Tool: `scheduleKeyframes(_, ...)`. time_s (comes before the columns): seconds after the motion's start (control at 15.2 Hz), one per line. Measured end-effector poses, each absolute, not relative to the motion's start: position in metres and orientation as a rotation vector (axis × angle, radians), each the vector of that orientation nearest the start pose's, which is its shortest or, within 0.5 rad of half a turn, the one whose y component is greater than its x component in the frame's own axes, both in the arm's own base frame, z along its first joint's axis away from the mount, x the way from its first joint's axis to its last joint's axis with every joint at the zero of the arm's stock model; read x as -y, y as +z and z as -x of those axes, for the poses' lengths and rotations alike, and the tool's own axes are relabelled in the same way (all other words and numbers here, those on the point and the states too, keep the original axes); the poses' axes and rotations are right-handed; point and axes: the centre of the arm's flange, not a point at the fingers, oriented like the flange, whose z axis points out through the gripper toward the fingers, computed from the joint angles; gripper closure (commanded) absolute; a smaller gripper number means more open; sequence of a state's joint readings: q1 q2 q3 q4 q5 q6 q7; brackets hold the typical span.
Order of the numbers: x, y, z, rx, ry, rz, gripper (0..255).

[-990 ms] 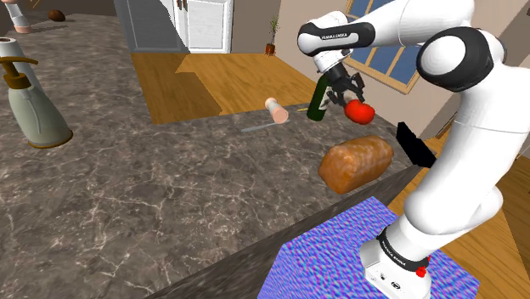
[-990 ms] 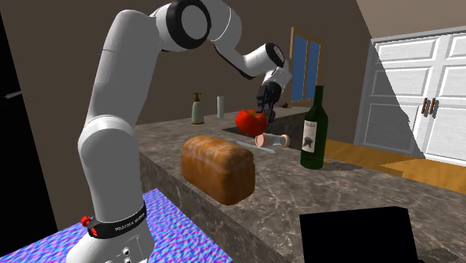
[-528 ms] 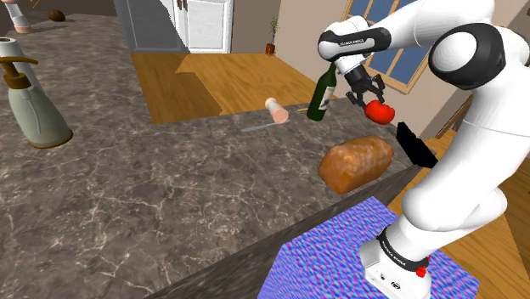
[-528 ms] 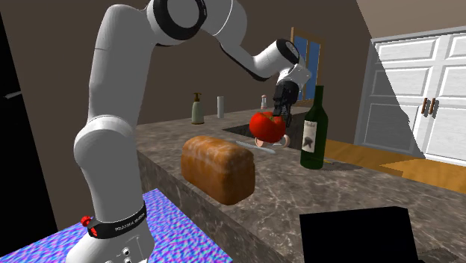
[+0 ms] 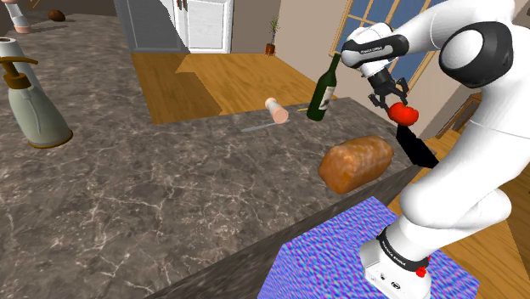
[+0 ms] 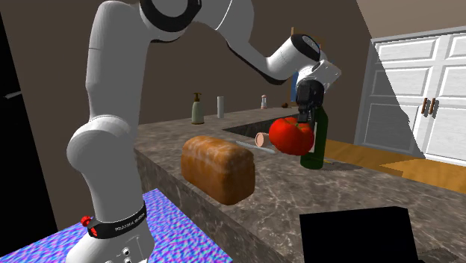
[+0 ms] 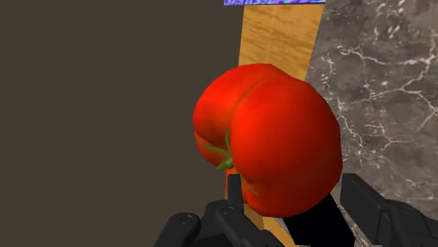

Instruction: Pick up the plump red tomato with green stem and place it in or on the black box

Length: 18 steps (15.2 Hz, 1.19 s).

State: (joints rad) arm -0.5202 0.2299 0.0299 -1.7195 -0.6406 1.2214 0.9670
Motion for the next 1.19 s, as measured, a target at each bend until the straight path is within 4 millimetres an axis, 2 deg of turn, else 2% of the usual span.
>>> scheduleKeyframes(0.79, 0.467, 0.442, -0.370, 1.497, -0.650, -1.699, 255)
scheduleKeyframes(1.06, 0.503, 0.441, -0.348, 1.498, -0.650, -1.699, 255)
scheduleKeyframes(1.19, 0.508, 0.433, -0.346, 1.497, -0.650, -1.699, 255)
